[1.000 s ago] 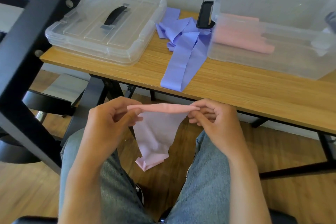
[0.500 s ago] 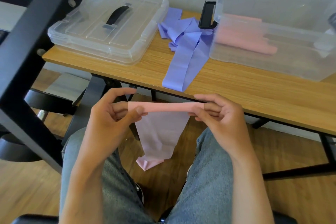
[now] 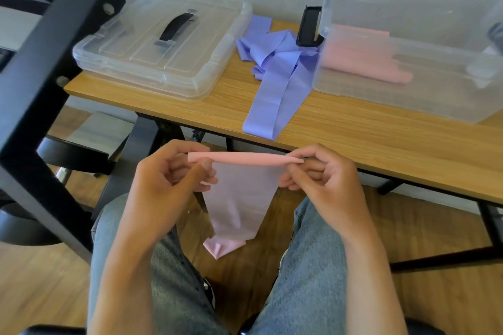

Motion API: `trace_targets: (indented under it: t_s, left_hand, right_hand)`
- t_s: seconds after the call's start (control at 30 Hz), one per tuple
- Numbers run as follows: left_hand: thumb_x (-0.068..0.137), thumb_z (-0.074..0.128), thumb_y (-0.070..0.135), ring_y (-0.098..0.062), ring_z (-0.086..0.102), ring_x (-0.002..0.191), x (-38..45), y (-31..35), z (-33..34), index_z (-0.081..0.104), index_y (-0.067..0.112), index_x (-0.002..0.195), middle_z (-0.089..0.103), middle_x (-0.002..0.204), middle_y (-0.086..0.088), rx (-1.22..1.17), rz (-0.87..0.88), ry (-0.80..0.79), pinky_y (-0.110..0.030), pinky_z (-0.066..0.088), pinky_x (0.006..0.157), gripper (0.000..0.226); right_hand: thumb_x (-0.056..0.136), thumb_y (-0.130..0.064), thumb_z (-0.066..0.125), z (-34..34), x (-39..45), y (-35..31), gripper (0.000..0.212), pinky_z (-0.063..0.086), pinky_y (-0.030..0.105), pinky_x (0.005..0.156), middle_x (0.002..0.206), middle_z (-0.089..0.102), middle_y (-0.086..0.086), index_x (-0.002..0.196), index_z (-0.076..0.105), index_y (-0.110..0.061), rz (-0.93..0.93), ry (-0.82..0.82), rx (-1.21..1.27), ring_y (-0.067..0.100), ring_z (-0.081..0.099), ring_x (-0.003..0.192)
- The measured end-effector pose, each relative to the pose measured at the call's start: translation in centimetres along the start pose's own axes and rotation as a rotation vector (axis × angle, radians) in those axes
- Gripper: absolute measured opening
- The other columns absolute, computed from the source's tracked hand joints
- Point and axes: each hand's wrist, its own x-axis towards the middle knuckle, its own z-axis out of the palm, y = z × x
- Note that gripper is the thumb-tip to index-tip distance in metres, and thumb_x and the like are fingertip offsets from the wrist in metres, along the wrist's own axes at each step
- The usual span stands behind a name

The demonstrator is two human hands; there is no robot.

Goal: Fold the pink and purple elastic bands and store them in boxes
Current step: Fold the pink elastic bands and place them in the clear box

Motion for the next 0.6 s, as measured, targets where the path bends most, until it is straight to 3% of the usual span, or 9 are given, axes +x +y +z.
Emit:
trace_targets:
  t_s: [0.1, 0.2, 0.27, 0.33, 0.43, 0.5, 0.6]
  left_hand:
    - [0.093, 0.069, 0.018, -0.023, 0.078, 0.083, -0.1, 0.5, 0.1, 0.071, 0.008, 0.108, 0.078, 0.087, -0.007, -0.058, -0.005, 0.014, -0.035, 0.065, 0.068, 0.019]
    - [0.094, 0.067, 0.014, -0.021, 0.078, 0.082, 0.0, 0.3, 0.1, 0.070, 0.007, 0.107, 0.079, 0.088, -0.006, -0.032, 0.022, 0.013, -0.035, 0.065, 0.067, 0.015]
    - [0.092, 0.069, 0.011, -0.018, 0.078, 0.086, 0.0, 0.2, 0.2, 0.066, 0.011, 0.118, 0.080, 0.093, -0.003, -0.025, 0.019, 0.007, -0.030, 0.064, 0.071, 0.026]
    - [0.090, 0.072, 0.008, -0.011, 0.077, 0.089, 0.1, 0.2, 0.0, 0.060, 0.016, 0.130, 0.080, 0.096, 0.001, 0.003, 0.013, 0.009, -0.023, 0.062, 0.076, 0.043]
    - [0.087, 0.075, 0.013, -0.009, 0.076, 0.092, 0.2, -0.2, -0.3, 0.066, 0.019, 0.128, 0.080, 0.097, 0.007, 0.110, 0.026, -0.002, -0.024, 0.061, 0.084, 0.042]
    - [0.088, 0.074, 0.016, -0.011, 0.077, 0.089, 0.2, -0.5, -0.3, 0.072, 0.019, 0.118, 0.079, 0.095, 0.009, 0.164, 0.024, -0.013, -0.029, 0.062, 0.084, 0.030]
    - [0.092, 0.069, 0.017, -0.019, 0.078, 0.074, 0.3, -0.5, -0.1, 0.072, 0.018, 0.110, 0.079, 0.090, 0.001, 0.096, -0.032, -0.027, -0.032, 0.065, 0.068, 0.019]
  right_hand:
    - [0.094, -0.006, 0.073, -0.2, -0.1, -0.3, 0.010, 0.064, 0.038, 0.081, 0.092, 0.080, 0.007, 0.103, 0.072, -0.005, -0.013, 0.003, 0.114, 0.023, 0.079, 0.089]
    - [0.092, -0.017, 0.071, -0.3, -0.1, -0.4, 0.015, 0.065, 0.040, 0.078, 0.089, 0.080, 0.009, 0.101, 0.073, -0.005, -0.016, 0.027, 0.144, 0.025, 0.079, 0.086]
    - [0.094, -0.012, 0.071, -0.3, 0.0, -0.3, 0.012, 0.065, 0.040, 0.080, 0.093, 0.081, 0.005, 0.106, 0.073, -0.011, -0.013, 0.031, 0.111, 0.022, 0.079, 0.088]
    - [0.093, -0.011, 0.074, -0.5, 0.1, 0.0, 0.029, 0.063, 0.033, 0.085, 0.100, 0.081, 0.000, 0.119, 0.071, -0.023, 0.027, 0.014, 0.097, 0.017, 0.078, 0.094]
    - [0.092, -0.011, 0.076, -0.6, 0.3, 0.3, 0.034, 0.061, 0.032, 0.091, 0.104, 0.080, -0.011, 0.119, 0.073, -0.031, 0.039, 0.014, -0.050, 0.008, 0.076, 0.095]
    - [0.094, -0.012, 0.075, -0.5, 0.4, 0.4, 0.022, 0.063, 0.033, 0.087, 0.097, 0.080, -0.012, 0.109, 0.077, -0.028, 0.020, 0.022, -0.151, 0.005, 0.076, 0.090]
    - [0.100, -0.014, 0.067, -0.3, 0.2, 0.3, 0.011, 0.062, 0.035, 0.071, 0.080, 0.078, -0.002, 0.100, 0.073, -0.023, 0.022, 0.004, -0.158, 0.014, 0.076, 0.071]
